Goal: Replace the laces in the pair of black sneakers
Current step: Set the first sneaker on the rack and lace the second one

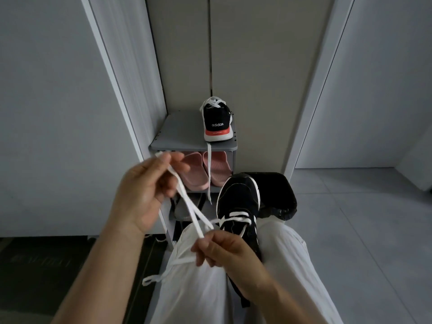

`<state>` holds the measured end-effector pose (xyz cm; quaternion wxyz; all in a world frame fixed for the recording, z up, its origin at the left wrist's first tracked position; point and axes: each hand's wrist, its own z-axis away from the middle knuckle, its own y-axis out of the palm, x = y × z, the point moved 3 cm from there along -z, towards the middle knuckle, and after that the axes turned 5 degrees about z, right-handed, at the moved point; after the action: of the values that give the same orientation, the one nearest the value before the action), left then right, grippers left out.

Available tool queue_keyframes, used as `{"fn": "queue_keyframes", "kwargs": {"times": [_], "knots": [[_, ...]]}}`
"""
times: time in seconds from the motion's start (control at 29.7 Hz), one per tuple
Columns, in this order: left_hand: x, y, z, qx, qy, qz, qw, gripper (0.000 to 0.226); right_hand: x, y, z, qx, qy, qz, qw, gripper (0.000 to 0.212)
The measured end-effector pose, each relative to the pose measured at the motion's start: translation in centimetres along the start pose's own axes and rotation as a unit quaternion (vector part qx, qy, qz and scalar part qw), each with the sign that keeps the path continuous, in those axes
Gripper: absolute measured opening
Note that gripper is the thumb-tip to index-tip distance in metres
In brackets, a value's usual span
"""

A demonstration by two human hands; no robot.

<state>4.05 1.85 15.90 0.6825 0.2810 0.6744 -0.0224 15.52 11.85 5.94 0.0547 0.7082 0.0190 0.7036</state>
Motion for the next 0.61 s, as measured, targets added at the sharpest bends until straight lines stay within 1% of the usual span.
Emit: {"fn": "queue_keyframes", "kwargs": {"times": [0.1,0.17,0.2,0.24,0.27,0.3,0.34,0.37,0.4,0.44,0.47,0.5,0.54,0.57,0.61], "knots": [[-1.6,-2.5,-2.2,-0.062,0.047,0.040,0.996,0.036,0.0,-0.9,0.9,0.035,0.017,-0.005,0.999,0.017],[-2.0,-4.6,-3.6,-0.110,0.064,0.029,0.991,0.030,0.2,-1.8,1.5,0.038,0.028,-0.007,0.999,0.019],[-1.7,-5.5,-4.1,-0.130,0.053,0.003,0.990,0.027,0.3,-2.1,1.6,0.030,0.033,-0.009,0.999,0.021],[-0.9,-6.1,-4.3,-0.141,0.024,-0.040,0.989,0.028,0.4,-2.4,1.6,0.016,0.037,-0.013,0.999,0.021],[0.2,-6.3,-4.3,-0.142,-0.020,-0.099,0.985,0.034,0.5,-2.5,1.5,-0.003,0.039,-0.018,0.999,0.021],[1.6,-6.3,-3.9,-0.133,-0.072,-0.185,0.971,0.041,0.6,-2.5,1.4,-0.024,0.043,-0.020,0.999,0.021],[3.1,-5.9,-2.9,-0.110,-0.119,-0.286,0.944,0.047,0.7,-2.5,1.2,-0.045,0.047,-0.017,0.998,0.020],[4.3,-5.4,-1.7,-0.084,-0.143,-0.384,0.909,0.049,0.7,-2.3,0.9,-0.063,0.052,-0.014,0.997,0.021],[5.3,-4.8,-0.1,-0.056,-0.142,-0.448,0.881,0.047,0.8,-2.2,0.7,-0.076,0.057,-0.016,0.995,0.021],[6.1,-4.0,1.4,-0.023,-0.127,-0.459,0.879,0.042,0.8,-2.1,0.5,-0.085,0.061,-0.023,0.994,0.022],[6.8,-3.2,2.9,0.018,-0.123,-0.415,0.901,0.035,0.9,-2.0,0.3,-0.092,0.062,-0.032,0.993,0.022],[7.4,-2.3,4.3,0.072,-0.138,-0.345,0.926,0.027,1.1,-1.9,0.1,-0.099,0.062,-0.038,0.992,0.022],[8.1,-1.4,5.4,0.127,-0.156,-0.283,0.938,0.017,1.3,-2.1,-0.2,-0.108,0.061,-0.039,0.991,0.023],[8.8,-0.7,6.1,0.171,-0.164,-0.269,0.933,0.007,1.6,-2.2,-0.4,-0.119,0.062,-0.037,0.990,0.023],[9.6,-0.4,6.4,0.202,-0.154,-0.295,0.921,0.006,1.7,-2.5,-0.6,-0.127,0.063,-0.033,0.989,0.022]]}}
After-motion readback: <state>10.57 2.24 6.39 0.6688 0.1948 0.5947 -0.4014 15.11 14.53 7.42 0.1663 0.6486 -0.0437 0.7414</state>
